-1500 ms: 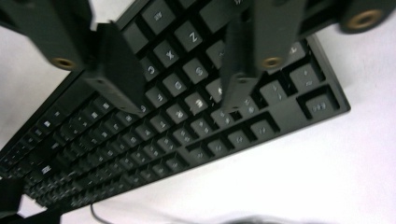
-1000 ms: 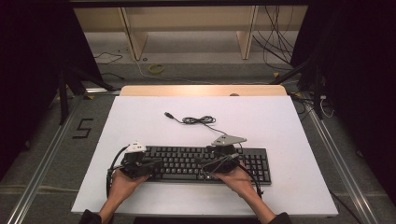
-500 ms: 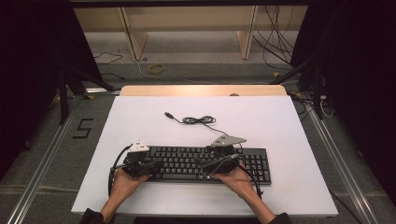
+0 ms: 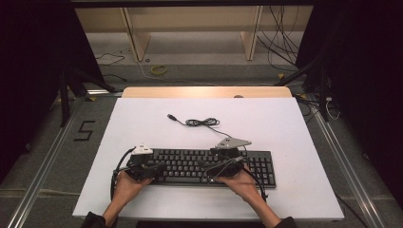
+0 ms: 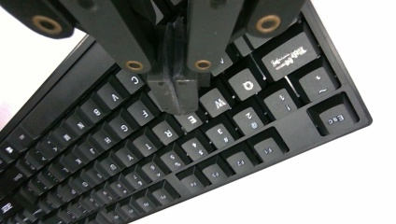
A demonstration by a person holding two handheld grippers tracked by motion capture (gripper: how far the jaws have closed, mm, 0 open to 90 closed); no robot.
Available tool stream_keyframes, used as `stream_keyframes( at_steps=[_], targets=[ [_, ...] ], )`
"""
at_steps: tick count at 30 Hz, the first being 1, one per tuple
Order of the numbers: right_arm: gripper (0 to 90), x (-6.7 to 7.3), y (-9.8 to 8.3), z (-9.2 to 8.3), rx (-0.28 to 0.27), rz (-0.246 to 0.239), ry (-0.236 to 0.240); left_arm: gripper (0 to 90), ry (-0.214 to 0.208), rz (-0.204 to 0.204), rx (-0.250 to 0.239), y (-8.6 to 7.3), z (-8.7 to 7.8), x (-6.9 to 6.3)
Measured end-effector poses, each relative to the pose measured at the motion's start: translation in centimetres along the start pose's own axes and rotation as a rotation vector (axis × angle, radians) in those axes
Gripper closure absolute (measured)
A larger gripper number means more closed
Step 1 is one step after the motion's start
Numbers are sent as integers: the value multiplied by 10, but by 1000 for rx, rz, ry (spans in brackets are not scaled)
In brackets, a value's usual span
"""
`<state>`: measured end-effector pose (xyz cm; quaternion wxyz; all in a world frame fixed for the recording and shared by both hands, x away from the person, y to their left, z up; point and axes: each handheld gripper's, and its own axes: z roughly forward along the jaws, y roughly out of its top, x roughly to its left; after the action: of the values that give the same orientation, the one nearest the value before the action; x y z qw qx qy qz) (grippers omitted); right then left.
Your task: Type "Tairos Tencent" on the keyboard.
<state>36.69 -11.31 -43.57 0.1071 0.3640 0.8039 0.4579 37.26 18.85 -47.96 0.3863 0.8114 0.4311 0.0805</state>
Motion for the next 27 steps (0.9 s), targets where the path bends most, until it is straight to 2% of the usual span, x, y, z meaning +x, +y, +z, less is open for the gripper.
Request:
stream_keyframes(
  at_steps=[9,14,21,24,27],
  targets=[
    [336,1,0,0,2,-1,-3,895,-5,-3,2,0,1,1],
    [336,1,0,-1,-1,-2,-4,891,-4,-9,-17,1,-3,-1],
    [336,1,0,-1,-4,-2,-5,801,-15,-18,-71,3,-11,-4],
    [336,1,0,-1,-9,-4,-1,729,-35,-24,-95,3,-13,-4],
    [338,2,0,0,-7,-5,5,638,-33,-37,-106,4,-15,-3]
  ],
)
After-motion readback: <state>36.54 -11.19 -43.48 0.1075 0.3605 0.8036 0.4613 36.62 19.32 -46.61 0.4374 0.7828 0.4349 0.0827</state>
